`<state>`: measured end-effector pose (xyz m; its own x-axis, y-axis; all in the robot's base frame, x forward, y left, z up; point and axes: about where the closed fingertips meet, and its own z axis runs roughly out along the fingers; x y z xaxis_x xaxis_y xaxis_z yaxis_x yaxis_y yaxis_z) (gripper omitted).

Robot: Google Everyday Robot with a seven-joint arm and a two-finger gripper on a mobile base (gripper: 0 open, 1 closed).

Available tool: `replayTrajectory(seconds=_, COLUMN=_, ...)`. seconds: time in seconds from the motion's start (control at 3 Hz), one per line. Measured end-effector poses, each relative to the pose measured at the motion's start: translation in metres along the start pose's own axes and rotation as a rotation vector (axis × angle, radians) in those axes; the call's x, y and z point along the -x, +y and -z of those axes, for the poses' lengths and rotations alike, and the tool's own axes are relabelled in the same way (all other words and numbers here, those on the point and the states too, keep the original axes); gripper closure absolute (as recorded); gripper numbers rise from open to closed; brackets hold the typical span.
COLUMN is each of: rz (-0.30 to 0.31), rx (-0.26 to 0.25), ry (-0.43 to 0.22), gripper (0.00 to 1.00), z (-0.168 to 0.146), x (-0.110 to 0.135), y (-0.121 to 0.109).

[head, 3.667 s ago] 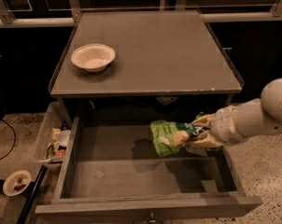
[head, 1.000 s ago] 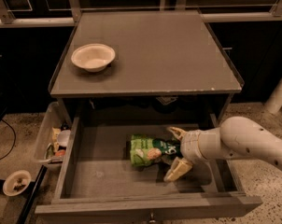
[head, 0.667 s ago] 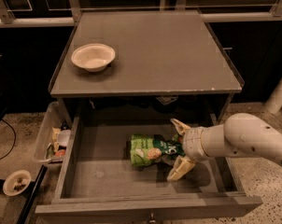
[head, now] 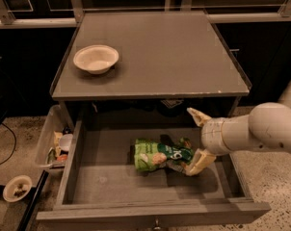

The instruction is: Place green rice chip bag into top drawer

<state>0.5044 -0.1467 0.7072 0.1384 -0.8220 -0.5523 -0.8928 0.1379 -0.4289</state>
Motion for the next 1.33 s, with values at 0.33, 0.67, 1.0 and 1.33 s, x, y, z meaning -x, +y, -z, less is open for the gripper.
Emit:
replayTrajectory(seconds=0.33, rz=0.029, rx=-0.05, ry=0.02, gripper=0.0, z=0.028, x=-0.013, y=-0.034)
replayTrajectory(seconds=0.67, rz=0.078, rx=-0.097, ry=0.03, gripper=0.0, z=0.066, x=-0.018, y=-0.072)
replayTrajectory(seconds=1.0, rz=0.08, rx=-0.099, ry=0.03, gripper=0.0, z=0.068, x=-0.017, y=-0.073)
replayTrajectory(seconds=1.33, rz=0.119, rx=-0.112, ry=0.005, gripper=0.0, z=0.093, x=-0.006, y=-0.088)
